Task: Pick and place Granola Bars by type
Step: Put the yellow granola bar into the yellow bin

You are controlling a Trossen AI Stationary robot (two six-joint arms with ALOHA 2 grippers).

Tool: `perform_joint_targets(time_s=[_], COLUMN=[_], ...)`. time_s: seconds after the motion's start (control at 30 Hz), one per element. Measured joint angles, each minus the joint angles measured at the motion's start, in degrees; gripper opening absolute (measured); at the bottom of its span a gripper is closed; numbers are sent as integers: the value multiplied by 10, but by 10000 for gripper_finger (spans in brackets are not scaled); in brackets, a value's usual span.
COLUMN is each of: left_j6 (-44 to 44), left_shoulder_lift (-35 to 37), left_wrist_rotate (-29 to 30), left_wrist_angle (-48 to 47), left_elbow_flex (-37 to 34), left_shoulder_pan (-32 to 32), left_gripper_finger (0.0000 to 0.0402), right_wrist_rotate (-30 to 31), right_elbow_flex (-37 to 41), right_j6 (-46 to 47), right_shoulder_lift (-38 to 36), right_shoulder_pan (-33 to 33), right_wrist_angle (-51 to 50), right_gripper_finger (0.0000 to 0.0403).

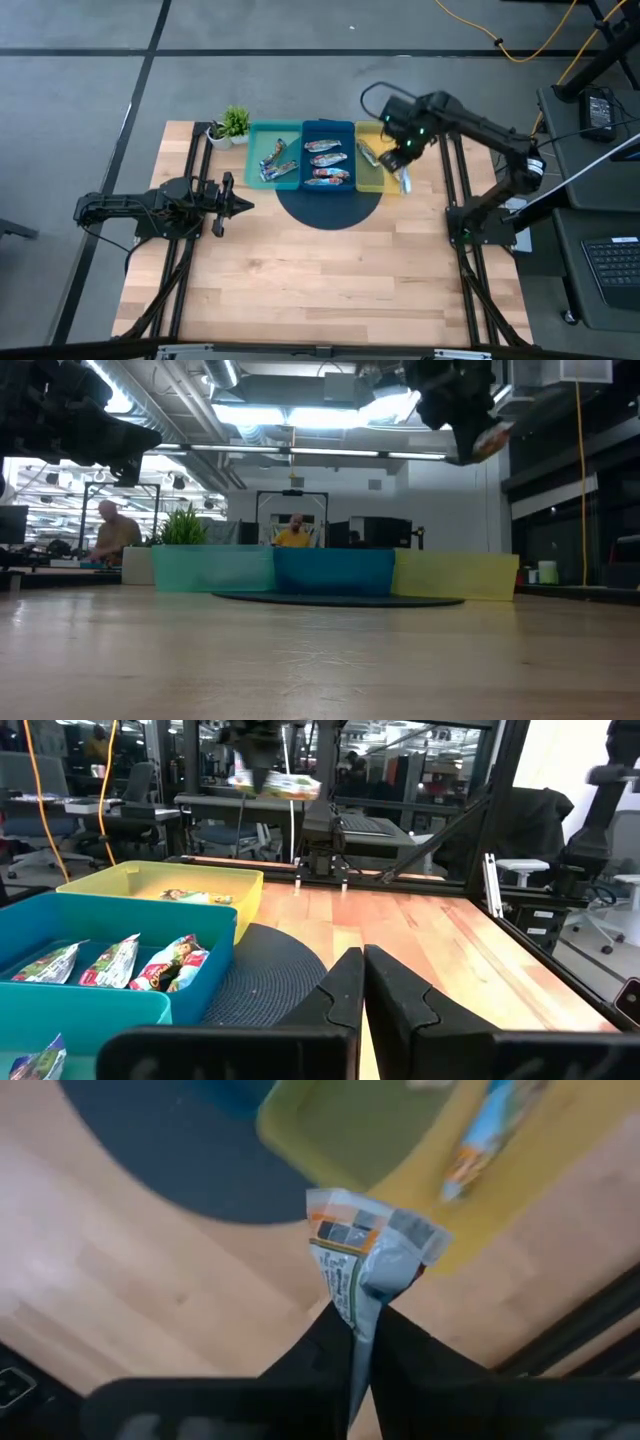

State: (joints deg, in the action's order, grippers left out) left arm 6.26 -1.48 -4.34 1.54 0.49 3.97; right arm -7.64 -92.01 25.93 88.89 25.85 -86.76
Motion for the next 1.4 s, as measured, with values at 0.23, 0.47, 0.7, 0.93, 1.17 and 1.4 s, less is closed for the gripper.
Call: perform_joint_targets(time_s=[0.23,0.47,0.7,0.93,1.17,1.4], left_j6=[0,0,0,0,0,0], left_shoulder_lift=[0,0,0,0,0,0], left_wrist_rotate=[0,0,0,0,0,0], left_wrist_angle=[0,0,0,0,0,0], left_elbow_flex=[0,0,0,0,0,0], left_shoulder_pan=[0,0,0,0,0,0], left_gripper_finger=[7,5,7,5,6,6], right_wrist_rotate=[15,63,65,66,50,53], right_elbow_flex=[-44,-70,-70,-6,55,76], right_j6=[-133,-219,-276,-294,-292,-281], right_shoulder_lift=[24,88,190,241,241,241], right_shoulder_pan=[104,154,164,168,179,180], right_wrist_angle=[8,90,137,201,288,295], right_gripper_finger=[17,28,19,33,23,49])
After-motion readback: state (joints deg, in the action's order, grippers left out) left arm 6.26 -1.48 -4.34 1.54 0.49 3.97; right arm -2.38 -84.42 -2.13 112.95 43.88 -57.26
